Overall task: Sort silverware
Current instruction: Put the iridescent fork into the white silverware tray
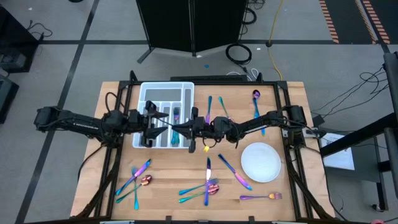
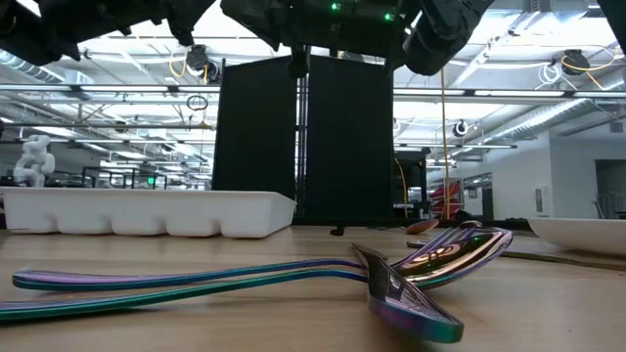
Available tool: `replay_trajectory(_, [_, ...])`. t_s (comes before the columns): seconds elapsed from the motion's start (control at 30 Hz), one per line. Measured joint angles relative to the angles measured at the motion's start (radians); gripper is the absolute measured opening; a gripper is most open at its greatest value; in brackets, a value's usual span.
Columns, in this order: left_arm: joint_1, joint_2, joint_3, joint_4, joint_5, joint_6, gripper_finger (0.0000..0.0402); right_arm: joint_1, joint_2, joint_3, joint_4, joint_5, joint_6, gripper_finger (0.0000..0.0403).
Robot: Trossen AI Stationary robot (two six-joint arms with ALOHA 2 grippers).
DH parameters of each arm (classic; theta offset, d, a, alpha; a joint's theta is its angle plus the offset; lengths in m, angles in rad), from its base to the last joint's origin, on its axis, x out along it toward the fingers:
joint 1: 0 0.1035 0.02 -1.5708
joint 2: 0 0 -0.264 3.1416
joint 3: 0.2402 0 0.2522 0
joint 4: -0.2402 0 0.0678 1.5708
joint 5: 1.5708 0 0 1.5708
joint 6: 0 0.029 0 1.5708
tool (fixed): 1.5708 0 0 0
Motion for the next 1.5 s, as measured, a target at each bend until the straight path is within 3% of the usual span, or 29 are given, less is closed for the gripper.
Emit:
replay_trajectory(0.43, [0.000,-0.053,0.003,0.008,-0.010,-0.004,0.0234,0.000,0.000,0.000,0.007,0.001,-0.020,0.0000])
replay_trajectory(0.67, [0.000,-0.058,0.003,-0.043,-0.011,-0.004,0.0145,0.000,0.000,0.000,0.026,0.001,-0.024,0.0000])
replay_trajectory(0.87, [0.000,-0.058,0.003,-0.035,-0.023,-0.003,0.0022,-0.001,0.000,0.000,0.026,0.007,-0.031,0.0000])
replay_trajectory(1.1, [0.000,-0.058,0.003,-0.025,-0.025,0.000,0.0004,-0.002,0.000,0.000,0.026,0.002,-0.031,0.0002])
replay_trajectory(1.27, [0.000,-0.058,0.003,-0.025,-0.025,-0.004,0.0002,-0.001,0.000,0.000,0.012,-0.047,-0.087,0.0043])
replay_trajectory(1.5, [0.001,-0.063,0.003,-0.050,-0.033,-0.002,0.0001,-0.010,-0.020,0.000,-0.082,-0.052,-0.080,0.0147])
